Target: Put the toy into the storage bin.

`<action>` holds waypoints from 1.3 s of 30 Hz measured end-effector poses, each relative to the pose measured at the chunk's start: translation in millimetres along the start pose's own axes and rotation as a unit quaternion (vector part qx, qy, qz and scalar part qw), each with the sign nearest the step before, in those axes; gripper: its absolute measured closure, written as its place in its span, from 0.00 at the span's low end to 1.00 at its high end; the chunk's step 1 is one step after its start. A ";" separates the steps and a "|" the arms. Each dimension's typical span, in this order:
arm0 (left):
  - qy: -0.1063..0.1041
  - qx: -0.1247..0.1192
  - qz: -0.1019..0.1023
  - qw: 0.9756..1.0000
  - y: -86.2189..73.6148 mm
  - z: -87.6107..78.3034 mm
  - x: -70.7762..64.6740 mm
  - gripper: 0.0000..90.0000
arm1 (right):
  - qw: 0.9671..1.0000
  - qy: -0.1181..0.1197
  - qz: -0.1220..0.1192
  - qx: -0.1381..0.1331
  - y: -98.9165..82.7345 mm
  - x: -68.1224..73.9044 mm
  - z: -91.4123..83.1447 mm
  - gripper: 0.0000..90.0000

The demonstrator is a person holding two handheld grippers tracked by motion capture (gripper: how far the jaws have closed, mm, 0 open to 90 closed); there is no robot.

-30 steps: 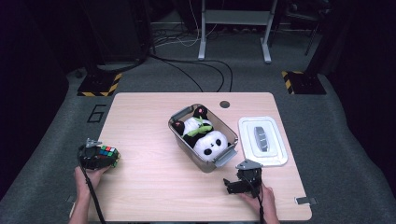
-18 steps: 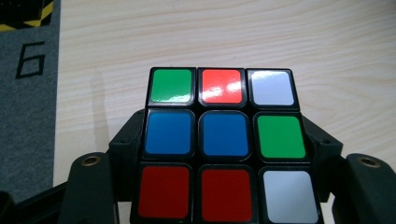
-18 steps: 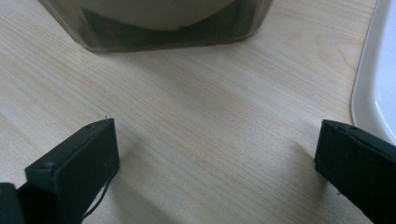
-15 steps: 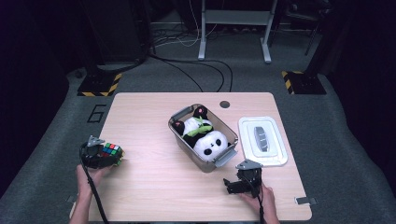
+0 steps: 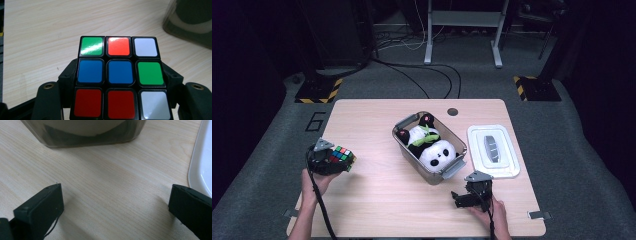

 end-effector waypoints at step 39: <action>-0.051 -0.027 0.082 0.995 73.9 -8.0 -55.4 0.37 | 1.000 0.001 0.000 0.000 0.0 0.0 0.1 0.00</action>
Point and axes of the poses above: each handheld gripper's, and its own axes: z roughly forward along the jaws, y roughly out of its top, x roughly to its left, the point moved 2 cm from there along z, roughly forward along the jaws, and after that the axes turned 5 degrees about y, right-handed, at the moved point
